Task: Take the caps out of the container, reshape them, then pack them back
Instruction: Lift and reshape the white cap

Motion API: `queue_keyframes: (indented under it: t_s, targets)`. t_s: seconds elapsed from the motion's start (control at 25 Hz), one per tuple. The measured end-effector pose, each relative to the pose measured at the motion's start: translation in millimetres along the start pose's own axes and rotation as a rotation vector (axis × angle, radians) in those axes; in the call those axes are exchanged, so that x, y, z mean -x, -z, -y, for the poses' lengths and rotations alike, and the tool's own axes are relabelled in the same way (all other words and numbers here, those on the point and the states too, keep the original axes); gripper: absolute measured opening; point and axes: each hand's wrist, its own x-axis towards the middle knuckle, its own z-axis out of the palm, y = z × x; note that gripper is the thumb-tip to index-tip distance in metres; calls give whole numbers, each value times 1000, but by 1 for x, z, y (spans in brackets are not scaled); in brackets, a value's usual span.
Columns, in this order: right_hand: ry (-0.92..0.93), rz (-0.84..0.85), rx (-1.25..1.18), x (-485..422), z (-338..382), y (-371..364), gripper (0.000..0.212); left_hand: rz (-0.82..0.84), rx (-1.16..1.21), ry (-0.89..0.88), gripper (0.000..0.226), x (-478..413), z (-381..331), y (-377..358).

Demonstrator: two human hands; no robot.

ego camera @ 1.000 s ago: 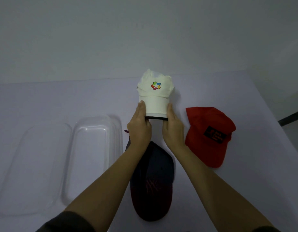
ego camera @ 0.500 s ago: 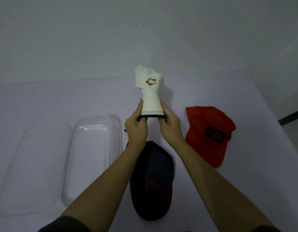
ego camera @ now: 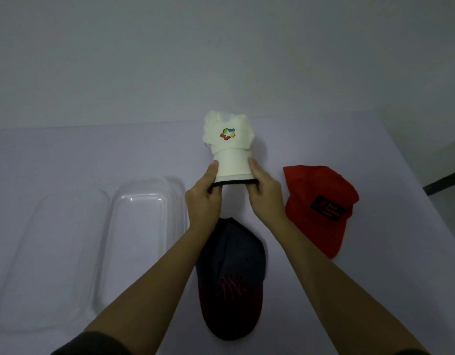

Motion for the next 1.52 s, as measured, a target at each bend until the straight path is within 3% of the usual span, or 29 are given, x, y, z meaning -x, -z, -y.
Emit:
queue_keyframes:
  t_s: [0.08, 0.24, 0.44, 0.6, 0.68, 0.8, 1.08, 1.32, 1.52]
  targets:
    - [141, -57, 221, 2, -5, -1, 55, -62, -132, -129, 42, 5, 9, 2]
    - [45, 0, 462, 1, -10, -2, 69, -39, -418, -413, 45, 11, 11, -4]
    - [255, -86, 495, -1, -10, -1, 66, 97, -569, -311, 63, -3, 1, -6]
    - [146, -119, 294, 1, 8, -7, 67, 42, -233, -139, 51, 1, -19, -12]
    - [34, -55, 192, -2, 11, -9, 67, 25, -95, -30, 46, 0, -24, -15]
    - [60, 70, 193, -10, 5, -6, 66, 86, 9, 130, 46, -2, -22, -12]
    - [224, 255, 362, -18, -30, 7, 74, 312, -261, -162, 58, -17, 20, 6]
    - [83, 399, 483, -10, -60, 0, 88, 677, -638, -192, 69, -33, 52, 3]
    - [-39, 415, 612, -17, -79, -10, 88, 854, -778, -61, 84, -45, 59, -4]
